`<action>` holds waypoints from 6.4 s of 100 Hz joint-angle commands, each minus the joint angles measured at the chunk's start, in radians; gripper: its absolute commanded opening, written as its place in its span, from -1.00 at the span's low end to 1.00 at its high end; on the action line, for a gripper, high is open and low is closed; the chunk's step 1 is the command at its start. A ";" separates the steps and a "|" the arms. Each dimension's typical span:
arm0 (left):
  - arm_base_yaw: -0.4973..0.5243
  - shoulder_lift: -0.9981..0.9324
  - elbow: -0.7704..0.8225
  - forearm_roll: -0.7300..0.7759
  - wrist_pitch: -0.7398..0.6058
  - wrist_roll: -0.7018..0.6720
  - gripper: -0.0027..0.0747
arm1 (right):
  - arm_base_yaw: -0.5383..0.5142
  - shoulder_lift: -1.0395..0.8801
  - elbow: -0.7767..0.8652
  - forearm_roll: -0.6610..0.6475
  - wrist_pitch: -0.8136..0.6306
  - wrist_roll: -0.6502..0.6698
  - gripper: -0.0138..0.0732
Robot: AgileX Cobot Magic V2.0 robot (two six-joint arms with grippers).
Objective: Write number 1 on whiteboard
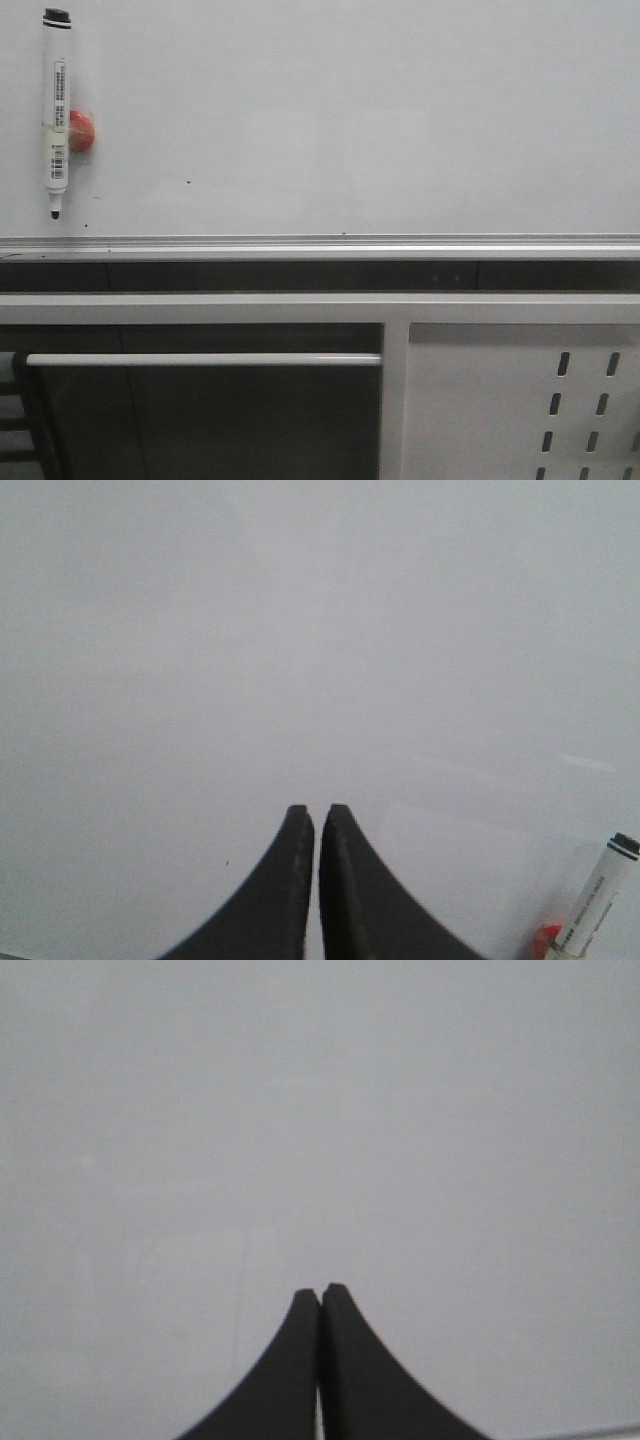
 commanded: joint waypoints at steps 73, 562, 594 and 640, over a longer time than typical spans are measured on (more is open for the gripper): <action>0.000 0.035 -0.233 0.042 0.180 -0.040 -0.98 | -0.006 0.024 -0.205 0.046 0.268 0.106 -0.85; -0.479 1.242 -0.330 0.861 -0.434 -0.068 -0.98 | 0.263 0.821 -0.845 0.493 1.025 -0.563 -0.85; -0.778 1.148 -0.587 0.916 0.218 -0.101 -0.98 | 0.538 1.030 -0.977 0.493 0.983 -0.563 -0.85; -0.867 1.150 -0.628 0.913 0.335 -0.099 -0.98 | 0.580 1.106 -1.001 0.555 0.973 -0.573 -0.54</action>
